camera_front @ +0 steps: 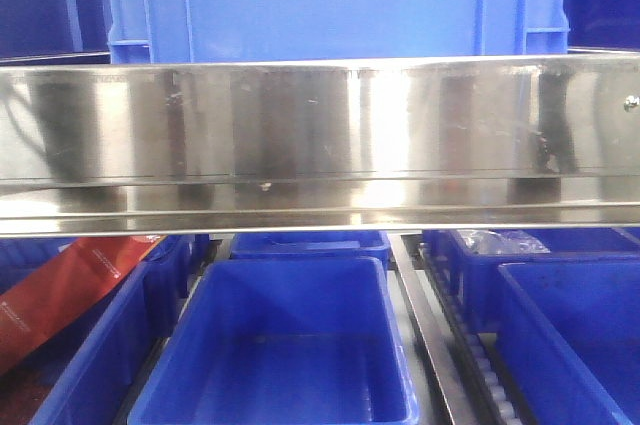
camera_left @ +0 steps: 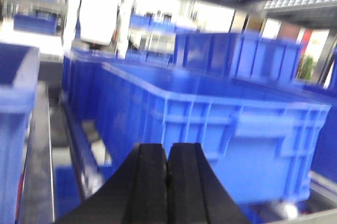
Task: Place valve from conveyor to right shelf box
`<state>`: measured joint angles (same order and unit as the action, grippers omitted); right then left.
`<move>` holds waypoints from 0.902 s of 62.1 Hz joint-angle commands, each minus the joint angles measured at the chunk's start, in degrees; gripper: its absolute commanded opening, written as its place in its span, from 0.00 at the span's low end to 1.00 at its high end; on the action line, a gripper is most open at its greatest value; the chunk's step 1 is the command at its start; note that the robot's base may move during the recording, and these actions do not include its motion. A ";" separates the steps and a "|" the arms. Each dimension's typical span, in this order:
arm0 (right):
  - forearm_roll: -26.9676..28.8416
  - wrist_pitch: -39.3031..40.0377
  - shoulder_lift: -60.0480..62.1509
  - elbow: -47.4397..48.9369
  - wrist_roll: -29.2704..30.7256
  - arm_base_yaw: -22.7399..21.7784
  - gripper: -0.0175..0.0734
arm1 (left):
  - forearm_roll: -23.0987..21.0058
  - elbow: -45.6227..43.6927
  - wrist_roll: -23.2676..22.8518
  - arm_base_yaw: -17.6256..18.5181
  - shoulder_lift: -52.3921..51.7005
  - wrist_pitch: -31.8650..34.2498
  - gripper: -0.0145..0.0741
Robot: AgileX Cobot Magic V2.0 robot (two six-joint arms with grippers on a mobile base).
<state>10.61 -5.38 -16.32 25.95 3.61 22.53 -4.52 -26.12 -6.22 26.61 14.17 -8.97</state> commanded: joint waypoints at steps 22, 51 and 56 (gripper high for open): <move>0.04 -0.09 5.56 -0.21 0.32 -0.26 0.01 | -0.38 0.11 -0.44 -0.28 -5.01 1.41 0.04; -5.39 -0.38 6.46 -9.60 0.32 -4.23 0.01 | -0.38 0.11 -0.44 -0.28 -5.01 1.41 0.04; -5.29 3.40 7.05 -13.86 0.32 -8.46 0.01 | -0.38 0.11 -0.44 -0.28 -5.01 1.41 0.04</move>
<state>6.03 -5.94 -9.89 15.41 3.61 17.32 -4.52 -26.12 -6.22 26.45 9.41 -8.70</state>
